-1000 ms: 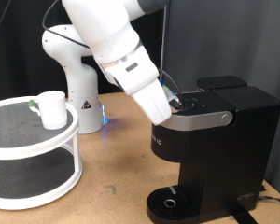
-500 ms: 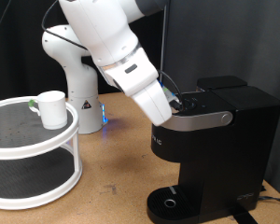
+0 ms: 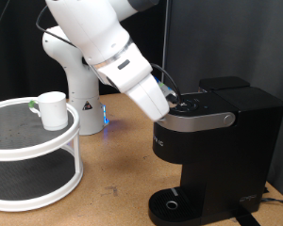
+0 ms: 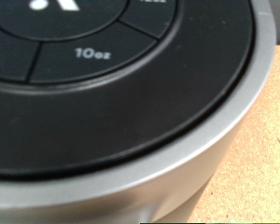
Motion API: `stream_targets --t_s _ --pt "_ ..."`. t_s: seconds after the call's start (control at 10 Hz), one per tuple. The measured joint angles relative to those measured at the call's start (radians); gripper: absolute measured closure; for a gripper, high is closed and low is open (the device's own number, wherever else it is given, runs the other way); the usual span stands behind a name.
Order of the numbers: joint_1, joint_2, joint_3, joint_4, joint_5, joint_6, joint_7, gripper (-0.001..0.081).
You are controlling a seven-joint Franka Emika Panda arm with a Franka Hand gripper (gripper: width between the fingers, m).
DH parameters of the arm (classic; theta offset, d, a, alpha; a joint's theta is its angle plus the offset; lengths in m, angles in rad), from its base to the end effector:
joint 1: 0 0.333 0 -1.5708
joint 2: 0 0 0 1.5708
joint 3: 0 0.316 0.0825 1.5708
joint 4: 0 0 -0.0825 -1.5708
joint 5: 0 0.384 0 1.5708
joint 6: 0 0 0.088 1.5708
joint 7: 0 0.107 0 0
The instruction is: Make a cup of coffee with the keurig machine
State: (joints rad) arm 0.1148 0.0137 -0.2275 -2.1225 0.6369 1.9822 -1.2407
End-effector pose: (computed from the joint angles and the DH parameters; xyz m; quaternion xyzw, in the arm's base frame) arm 0.5332 -0.0225 0.4030 -0.8792 -0.3822 -0.1156 0.2599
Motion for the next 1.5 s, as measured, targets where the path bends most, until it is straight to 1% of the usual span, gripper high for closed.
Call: stream_targets --t_s 0.3,0.5,0.7,0.9,1.0,1.1,1.2,1.4,1.5 --pt "-0.019 -0.037 -0.023 0.007 0.064 -0.071 -0.025 0.0806" --pt "-0.025 -0.052 -0.035 0.043 0.084 -0.165 -0.035 0.0806" --pt "-0.025 -0.050 -0.035 0.028 0.083 -0.133 -0.031 0.0806" --pt "-0.029 -0.077 -0.036 -0.023 0.083 -0.095 0.016 0.0806" --pt "-0.035 -0.106 -0.037 -0.060 0.076 -0.070 0.056 0.0806" --pt "-0.042 -0.144 -0.037 -0.106 0.077 -0.016 0.097 0.0806" --pt "-0.049 -0.181 -0.038 -0.152 0.078 0.019 0.106 0.0806" --pt "-0.063 -0.245 -0.049 -0.210 0.065 0.009 0.093 0.0806" --pt "-0.063 -0.244 -0.048 -0.210 0.065 0.009 0.094 0.0806"
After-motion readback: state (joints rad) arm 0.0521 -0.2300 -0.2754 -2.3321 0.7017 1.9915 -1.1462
